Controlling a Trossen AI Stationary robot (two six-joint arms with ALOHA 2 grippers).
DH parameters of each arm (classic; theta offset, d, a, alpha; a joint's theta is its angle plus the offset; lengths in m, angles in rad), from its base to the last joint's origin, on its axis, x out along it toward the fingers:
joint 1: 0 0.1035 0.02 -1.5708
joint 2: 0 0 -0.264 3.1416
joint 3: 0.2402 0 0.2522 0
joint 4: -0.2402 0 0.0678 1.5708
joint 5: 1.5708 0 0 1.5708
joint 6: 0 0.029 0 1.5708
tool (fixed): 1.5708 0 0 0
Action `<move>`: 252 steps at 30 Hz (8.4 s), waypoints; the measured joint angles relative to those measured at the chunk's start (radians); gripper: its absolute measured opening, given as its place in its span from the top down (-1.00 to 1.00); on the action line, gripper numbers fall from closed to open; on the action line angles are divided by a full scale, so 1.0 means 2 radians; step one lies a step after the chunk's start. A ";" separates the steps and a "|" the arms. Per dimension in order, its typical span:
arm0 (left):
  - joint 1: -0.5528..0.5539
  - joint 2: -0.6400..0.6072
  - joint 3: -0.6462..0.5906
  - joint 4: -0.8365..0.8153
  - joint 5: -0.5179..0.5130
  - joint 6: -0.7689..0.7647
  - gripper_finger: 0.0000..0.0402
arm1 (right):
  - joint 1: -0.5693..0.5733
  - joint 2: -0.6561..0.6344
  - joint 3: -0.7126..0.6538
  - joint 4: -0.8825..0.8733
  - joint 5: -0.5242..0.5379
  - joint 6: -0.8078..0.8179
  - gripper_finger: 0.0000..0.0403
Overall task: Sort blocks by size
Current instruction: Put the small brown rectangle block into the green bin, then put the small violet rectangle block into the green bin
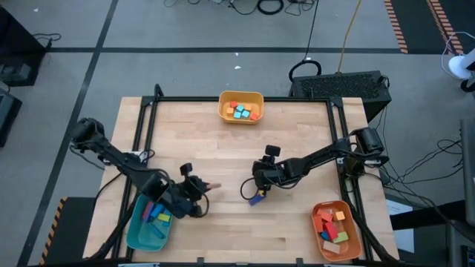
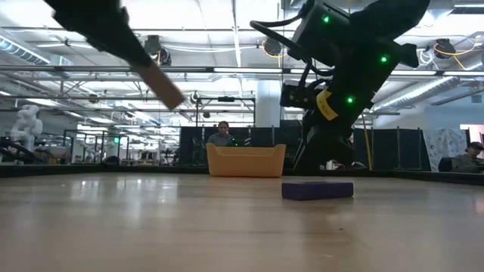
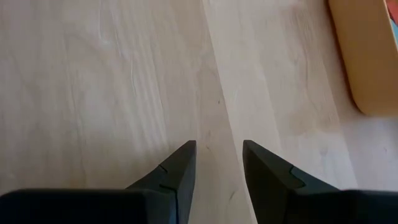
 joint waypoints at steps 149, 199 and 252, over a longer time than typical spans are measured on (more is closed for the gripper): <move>0.179 0.145 0.014 0.199 0.122 0.263 0.50 | 0.027 -0.020 0.003 -0.037 -0.288 -0.156 0.56; 0.503 0.145 0.006 0.378 0.514 0.427 0.50 | -0.252 -0.063 0.002 0.066 -0.248 -0.266 0.56; 0.479 0.183 0.006 0.370 0.431 0.479 -0.40 | -0.220 -0.090 0.002 0.090 -0.247 -0.285 0.56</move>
